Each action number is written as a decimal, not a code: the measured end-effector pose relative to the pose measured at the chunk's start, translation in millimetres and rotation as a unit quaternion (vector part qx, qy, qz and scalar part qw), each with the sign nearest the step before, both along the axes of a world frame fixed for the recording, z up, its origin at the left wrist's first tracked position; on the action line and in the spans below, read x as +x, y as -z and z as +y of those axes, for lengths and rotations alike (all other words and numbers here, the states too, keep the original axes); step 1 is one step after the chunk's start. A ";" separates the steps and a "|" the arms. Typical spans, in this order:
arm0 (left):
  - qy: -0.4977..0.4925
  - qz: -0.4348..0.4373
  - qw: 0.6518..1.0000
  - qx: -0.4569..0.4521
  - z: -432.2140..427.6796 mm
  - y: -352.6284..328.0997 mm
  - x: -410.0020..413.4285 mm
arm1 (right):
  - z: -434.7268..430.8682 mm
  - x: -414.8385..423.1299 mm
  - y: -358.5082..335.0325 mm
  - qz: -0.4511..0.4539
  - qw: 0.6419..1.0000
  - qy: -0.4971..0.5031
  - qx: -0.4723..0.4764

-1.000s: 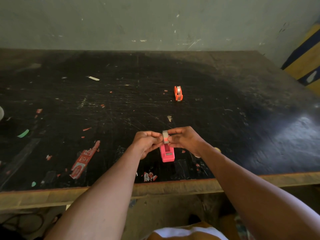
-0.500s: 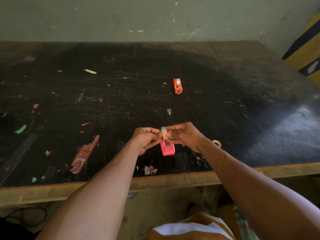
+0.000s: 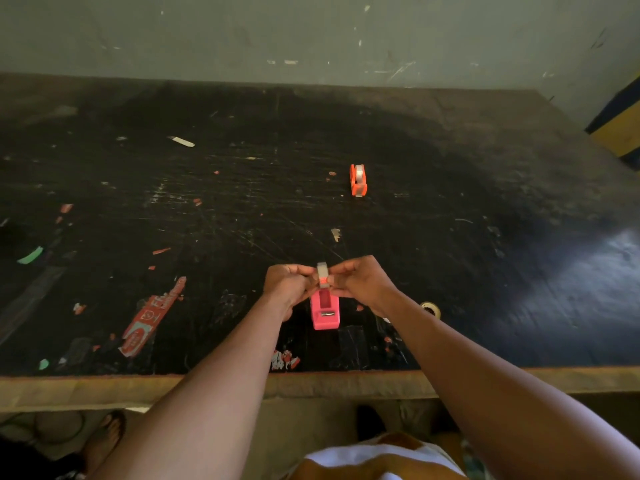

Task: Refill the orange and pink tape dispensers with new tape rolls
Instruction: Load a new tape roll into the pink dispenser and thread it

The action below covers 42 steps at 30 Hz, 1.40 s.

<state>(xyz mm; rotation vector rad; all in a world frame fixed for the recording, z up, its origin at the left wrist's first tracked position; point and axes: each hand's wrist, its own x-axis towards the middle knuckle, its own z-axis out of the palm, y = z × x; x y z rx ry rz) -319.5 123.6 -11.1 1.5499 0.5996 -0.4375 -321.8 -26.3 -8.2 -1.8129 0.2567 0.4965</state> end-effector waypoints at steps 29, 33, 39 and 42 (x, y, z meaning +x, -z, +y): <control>0.055 -0.024 0.976 0.208 -14.0 24.0 7.3 | 6.0 -4.9 32.6 -0.068 0.984 0.003 -0.165; 0.097 -0.032 0.974 0.202 -12.9 25.0 10.1 | 6.2 -6.3 31.7 -0.079 0.980 0.002 -0.181; 0.115 -0.035 0.967 0.223 -12.7 27.5 15.4 | 4.7 -2.0 28.7 -0.082 0.978 -0.032 -0.190; 0.116 -0.036 0.966 0.227 -12.4 29.6 16.8 | 4.6 -0.9 28.9 -0.083 0.977 -0.040 -0.192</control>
